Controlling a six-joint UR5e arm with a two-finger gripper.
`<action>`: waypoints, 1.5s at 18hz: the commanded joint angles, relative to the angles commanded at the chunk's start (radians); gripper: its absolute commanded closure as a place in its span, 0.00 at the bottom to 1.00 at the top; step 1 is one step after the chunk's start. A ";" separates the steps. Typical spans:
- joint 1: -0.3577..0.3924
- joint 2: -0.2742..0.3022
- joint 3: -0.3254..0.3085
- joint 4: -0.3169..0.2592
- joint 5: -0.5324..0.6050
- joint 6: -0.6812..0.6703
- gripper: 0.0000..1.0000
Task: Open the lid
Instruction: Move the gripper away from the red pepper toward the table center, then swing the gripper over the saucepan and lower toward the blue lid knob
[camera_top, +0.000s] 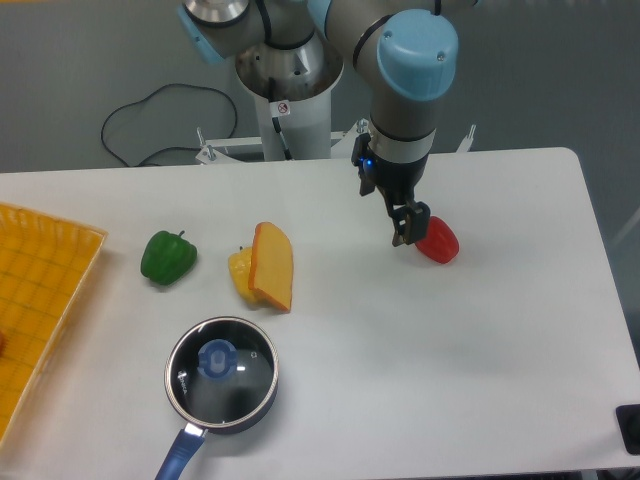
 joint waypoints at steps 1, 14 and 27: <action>-0.002 0.000 -0.002 0.000 0.000 -0.018 0.00; -0.066 -0.009 0.005 0.002 -0.002 -0.241 0.00; -0.143 -0.028 0.002 0.095 0.005 -0.367 0.00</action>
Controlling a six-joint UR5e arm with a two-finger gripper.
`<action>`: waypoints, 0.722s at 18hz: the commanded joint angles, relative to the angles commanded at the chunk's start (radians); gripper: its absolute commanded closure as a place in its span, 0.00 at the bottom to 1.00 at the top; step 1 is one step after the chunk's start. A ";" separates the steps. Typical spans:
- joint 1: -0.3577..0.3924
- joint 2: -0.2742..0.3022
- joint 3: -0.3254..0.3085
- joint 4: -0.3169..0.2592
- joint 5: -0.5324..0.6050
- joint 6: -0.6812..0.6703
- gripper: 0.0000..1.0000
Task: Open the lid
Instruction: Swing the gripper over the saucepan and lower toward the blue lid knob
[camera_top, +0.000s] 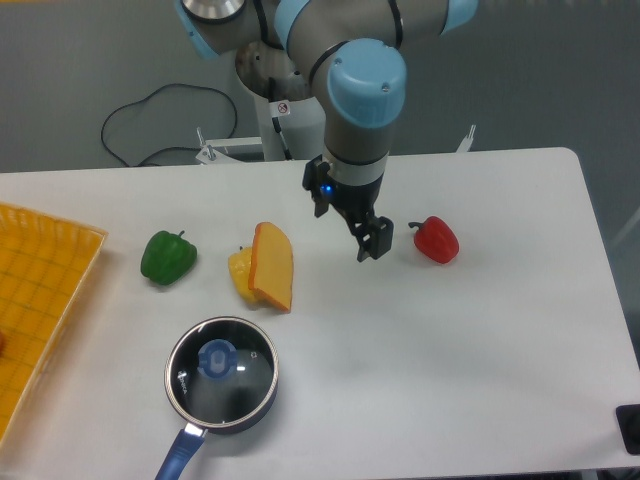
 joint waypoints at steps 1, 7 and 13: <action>-0.017 -0.006 0.000 0.002 0.002 -0.002 0.00; -0.120 -0.021 0.026 0.005 0.049 0.021 0.00; -0.224 -0.095 0.084 0.009 0.124 0.025 0.00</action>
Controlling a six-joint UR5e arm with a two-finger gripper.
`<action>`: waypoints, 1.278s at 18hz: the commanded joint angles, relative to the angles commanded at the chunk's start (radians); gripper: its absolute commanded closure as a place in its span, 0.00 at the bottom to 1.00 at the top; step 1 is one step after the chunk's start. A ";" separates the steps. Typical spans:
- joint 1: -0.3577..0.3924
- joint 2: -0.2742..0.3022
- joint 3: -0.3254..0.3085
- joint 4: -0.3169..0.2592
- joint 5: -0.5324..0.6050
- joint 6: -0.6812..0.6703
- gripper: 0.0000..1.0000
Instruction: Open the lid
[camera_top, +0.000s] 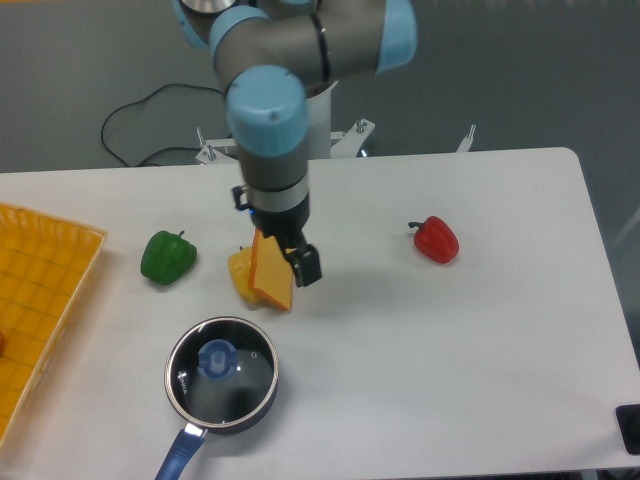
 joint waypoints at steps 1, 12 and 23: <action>-0.005 -0.009 0.000 0.003 0.011 0.003 0.00; -0.095 -0.149 0.052 0.159 0.036 -0.023 0.00; -0.115 -0.253 0.153 0.166 0.021 -0.090 0.00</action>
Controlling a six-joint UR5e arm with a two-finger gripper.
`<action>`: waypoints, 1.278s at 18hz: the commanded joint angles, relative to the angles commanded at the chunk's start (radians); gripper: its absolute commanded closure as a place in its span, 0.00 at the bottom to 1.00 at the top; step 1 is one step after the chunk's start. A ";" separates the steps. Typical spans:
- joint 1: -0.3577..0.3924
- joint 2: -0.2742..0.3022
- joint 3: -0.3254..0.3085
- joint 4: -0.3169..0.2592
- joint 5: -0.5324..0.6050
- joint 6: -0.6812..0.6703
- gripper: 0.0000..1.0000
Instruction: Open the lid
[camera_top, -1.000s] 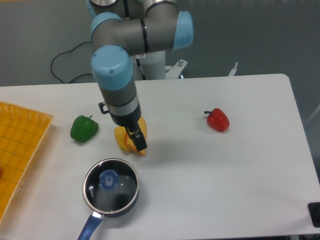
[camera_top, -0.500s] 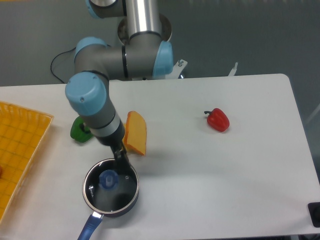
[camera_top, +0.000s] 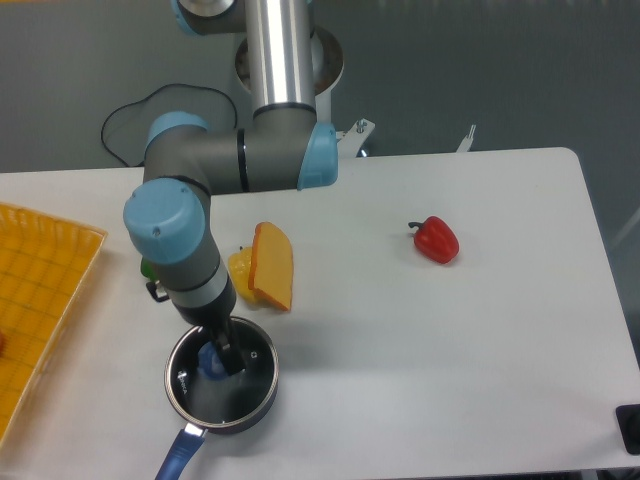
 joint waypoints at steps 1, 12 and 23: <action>-0.002 -0.008 0.011 0.000 0.000 -0.006 0.00; -0.014 -0.032 0.020 -0.005 0.000 -0.008 0.00; -0.018 -0.031 0.002 -0.008 0.002 -0.008 0.00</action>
